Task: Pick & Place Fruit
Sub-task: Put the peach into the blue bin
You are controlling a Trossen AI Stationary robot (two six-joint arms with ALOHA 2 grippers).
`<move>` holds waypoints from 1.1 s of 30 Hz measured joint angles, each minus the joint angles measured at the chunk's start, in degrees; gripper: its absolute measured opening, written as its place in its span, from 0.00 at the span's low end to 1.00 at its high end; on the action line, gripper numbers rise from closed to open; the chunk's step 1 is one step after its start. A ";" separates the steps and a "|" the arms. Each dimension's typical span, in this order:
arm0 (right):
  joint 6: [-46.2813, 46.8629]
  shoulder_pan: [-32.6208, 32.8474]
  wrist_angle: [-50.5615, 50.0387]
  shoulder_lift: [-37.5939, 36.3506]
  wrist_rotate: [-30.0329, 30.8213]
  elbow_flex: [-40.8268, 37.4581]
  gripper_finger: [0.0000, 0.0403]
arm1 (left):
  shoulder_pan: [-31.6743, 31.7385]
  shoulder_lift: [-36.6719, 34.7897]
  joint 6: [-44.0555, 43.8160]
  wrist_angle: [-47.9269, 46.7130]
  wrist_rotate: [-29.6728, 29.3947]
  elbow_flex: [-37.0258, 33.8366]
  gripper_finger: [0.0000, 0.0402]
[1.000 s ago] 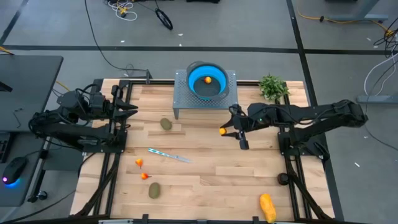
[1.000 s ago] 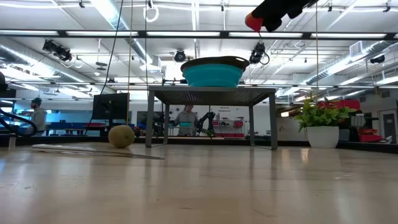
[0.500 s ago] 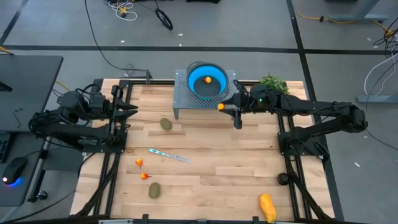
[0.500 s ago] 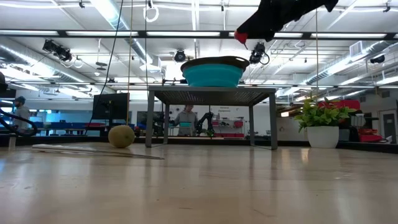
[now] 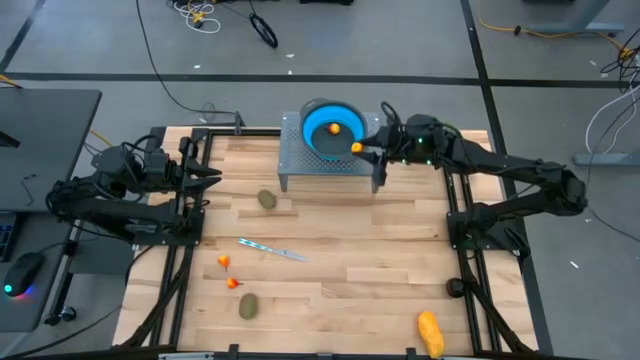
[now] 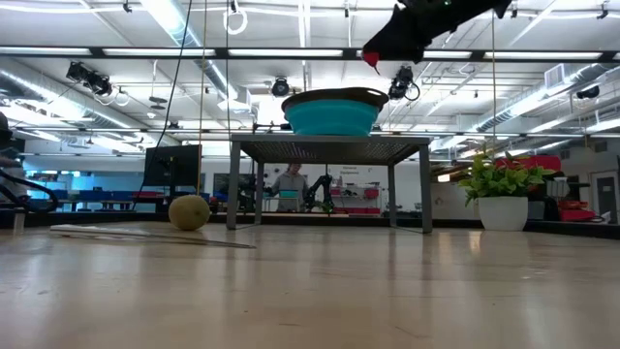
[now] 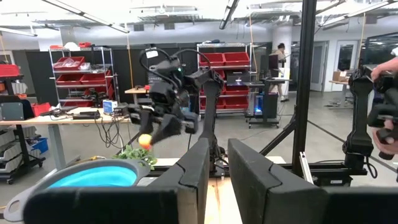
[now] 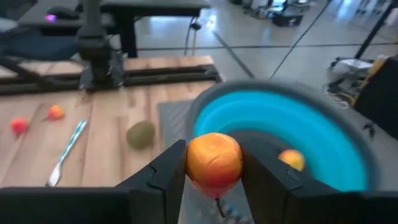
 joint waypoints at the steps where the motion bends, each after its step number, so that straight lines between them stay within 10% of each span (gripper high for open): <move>1: 0.00 -0.56 -0.09 0.42 0.00 0.89 0.36 | 0.01 0.00 0.01 0.00 0.00 -0.01 0.17; 33: 0.00 -3.95 9.24 17.44 0.02 11.50 0.36 | 0.01 0.00 0.01 -0.01 0.00 -0.02 0.17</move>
